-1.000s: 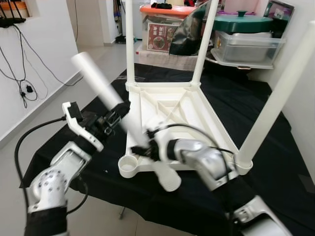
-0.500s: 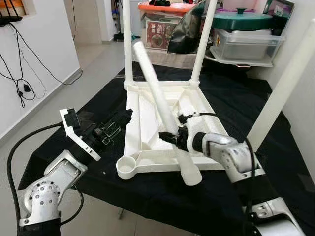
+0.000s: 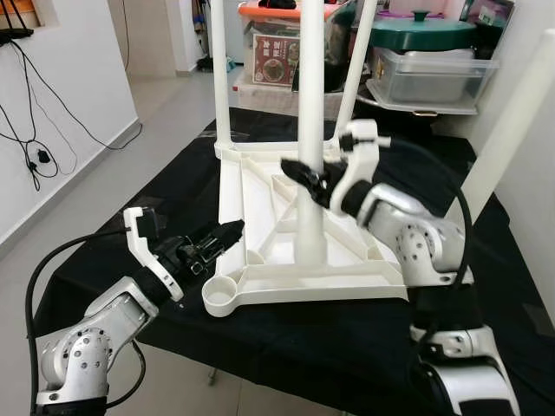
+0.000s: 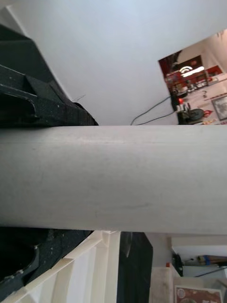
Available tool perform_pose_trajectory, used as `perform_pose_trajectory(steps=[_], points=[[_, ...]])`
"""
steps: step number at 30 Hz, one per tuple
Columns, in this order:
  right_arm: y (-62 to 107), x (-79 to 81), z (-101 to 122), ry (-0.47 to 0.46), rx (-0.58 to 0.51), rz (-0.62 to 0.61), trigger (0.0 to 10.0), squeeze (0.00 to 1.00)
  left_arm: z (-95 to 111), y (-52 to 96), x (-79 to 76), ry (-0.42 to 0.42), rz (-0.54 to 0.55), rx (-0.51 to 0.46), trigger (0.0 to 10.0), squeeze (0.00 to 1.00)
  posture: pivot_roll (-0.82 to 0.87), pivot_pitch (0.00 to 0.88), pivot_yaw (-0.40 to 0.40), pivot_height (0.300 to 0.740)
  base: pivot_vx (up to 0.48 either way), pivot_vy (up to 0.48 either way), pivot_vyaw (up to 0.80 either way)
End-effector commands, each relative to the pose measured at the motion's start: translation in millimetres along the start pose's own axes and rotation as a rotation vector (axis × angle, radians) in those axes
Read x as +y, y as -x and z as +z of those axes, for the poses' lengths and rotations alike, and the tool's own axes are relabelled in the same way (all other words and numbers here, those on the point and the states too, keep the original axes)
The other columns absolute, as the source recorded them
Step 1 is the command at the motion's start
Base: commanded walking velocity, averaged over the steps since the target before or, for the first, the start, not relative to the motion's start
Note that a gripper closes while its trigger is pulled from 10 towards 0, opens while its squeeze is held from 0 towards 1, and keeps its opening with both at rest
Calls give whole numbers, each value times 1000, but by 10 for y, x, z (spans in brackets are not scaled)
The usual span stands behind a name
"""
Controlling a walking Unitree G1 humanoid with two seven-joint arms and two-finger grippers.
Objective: Building children table
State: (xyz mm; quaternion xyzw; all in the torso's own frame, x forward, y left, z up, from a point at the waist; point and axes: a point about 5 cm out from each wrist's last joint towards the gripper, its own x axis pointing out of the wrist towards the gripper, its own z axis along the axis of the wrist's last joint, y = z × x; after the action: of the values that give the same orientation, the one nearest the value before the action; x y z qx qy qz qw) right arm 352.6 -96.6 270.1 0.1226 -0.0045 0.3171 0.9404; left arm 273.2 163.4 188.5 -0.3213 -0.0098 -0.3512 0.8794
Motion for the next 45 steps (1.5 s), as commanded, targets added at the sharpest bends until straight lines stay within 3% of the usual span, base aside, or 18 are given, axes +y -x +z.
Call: perform_pose_trajectory(steps=[1, 3, 7, 13, 18, 28, 29, 30, 31, 41, 42, 43, 44, 45], points=[[-41, 84, 61, -29, -54, 7, 0, 0, -70, 0, 22, -24, 4, 52, 10000, 0, 71, 0, -27, 740, 0, 0, 0], [-69, 139, 63, -43, -68, 14, 0, 0, -92, -6, 26, -38, 8, 68, 10000, 0, 71, 0, -27, 740, 0, 0, 0], [-175, 455, -115, -66, -54, 74, 0, 0, -142, -48, 13, -54, -4, 89, 10000, 0, 74, 0, -27, 740, 0, 0, 0], [-228, 622, -190, -75, -30, 120, 0, 0, -171, -84, 15, -61, -27, 112, 10000, 0, 70, 0, -26, 740, 0, 0, 0], [-314, 874, -253, -73, -2, 197, 0, 0, -272, -193, -18, -107, -80, 181, 10000, 0, 68, 0, -22, 740, 0, 0, 0], [-365, 965, -260, -79, -10, 203, 0, 0, -392, -208, -35, -147, -126, 250, 10000, 0, 64, 0, -22, 740, 0, 0, 0], [-370, 956, -250, -76, -12, 201, 0, 0, -419, -201, -39, -155, -137, 264, 7882, 0, 64, 0, -24, 740, 0, 0, 0], [-373, 950, -243, -74, -13, 200, 0, 0, -437, -196, -42, -159, -144, 273, 7882, 0, 64, 0, -24, 740, 0, 0, 0], [-375, 937, -235, -71, -14, 197, 0, 0, -456, -186, -38, -169, -140, 280, 0, 0, 65, 0, -24, 740, 0, 0, 0], [-377, 879, -174, -73, -39, 173, 0, 0, -510, -154, -9, -214, -120, 310, 0, 0, 68, 0, -29, 740, 0, 0, 0], [-378, 873, -162, -73, -45, 171, 0, 0, -506, -164, 7, -222, -106, 310, 824, 0, 71, 0, -31, 740, 0, 0, 0], [-378, 873, -162, -73, -45, 171, 0, 0, -506, -164, 7, -222, -106, 310, 824, 0, 71, 0, -31, 740, 0, 0, 0], [-377, 869, -157, -73, -47, 171, 0, 0, -507, -172, 21, -230, -94, 314, 10000, 0, 71, 0, -31, 740, 0, 0, 0], [-377, 865, -155, -73, -48, 169, 0, 0, -507, -176, 35, -243, -82, 316, 10000, 0, 71, 0, -31, 740, 0, 0, 0]])
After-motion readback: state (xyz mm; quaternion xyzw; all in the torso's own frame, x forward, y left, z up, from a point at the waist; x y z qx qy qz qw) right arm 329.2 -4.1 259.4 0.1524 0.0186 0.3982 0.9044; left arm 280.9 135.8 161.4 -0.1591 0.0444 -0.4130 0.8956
